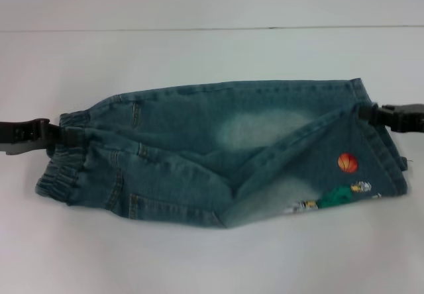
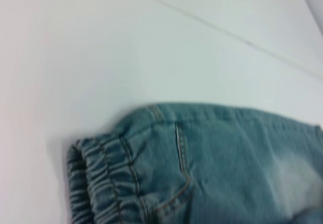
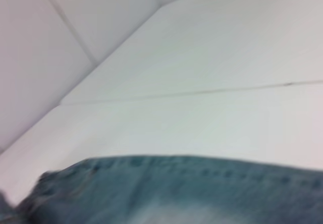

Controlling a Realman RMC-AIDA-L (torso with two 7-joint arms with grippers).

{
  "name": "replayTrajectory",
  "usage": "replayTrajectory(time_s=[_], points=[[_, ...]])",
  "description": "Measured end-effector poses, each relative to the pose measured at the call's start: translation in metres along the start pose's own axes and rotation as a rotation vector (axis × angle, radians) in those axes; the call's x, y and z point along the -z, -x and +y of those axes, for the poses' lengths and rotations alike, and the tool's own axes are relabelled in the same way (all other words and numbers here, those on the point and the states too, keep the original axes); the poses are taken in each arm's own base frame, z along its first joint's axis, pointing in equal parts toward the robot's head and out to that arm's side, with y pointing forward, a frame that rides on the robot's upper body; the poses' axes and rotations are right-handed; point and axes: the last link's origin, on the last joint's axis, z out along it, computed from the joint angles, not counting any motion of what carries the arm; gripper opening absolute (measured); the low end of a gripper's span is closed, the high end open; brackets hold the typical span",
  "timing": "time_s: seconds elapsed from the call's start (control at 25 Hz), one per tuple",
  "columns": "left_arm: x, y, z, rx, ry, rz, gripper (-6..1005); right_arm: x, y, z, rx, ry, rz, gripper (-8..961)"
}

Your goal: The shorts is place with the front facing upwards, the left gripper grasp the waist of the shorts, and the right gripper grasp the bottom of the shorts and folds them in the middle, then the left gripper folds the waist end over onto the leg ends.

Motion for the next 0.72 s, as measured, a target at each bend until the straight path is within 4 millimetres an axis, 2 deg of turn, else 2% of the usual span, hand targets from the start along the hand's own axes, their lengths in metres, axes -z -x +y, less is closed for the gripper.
replayTrajectory(time_s=[0.28, 0.72], points=[[-0.003, 0.001, -0.007, 0.057, 0.021, 0.115, 115, -0.013, 0.001, -0.007, 0.055, -0.095, -0.077, 37], [-0.002, -0.005, -0.023, 0.106, -0.037, 0.235, 121, -0.022, 0.01, 0.0, 0.15, -0.082, -0.131, 37]])
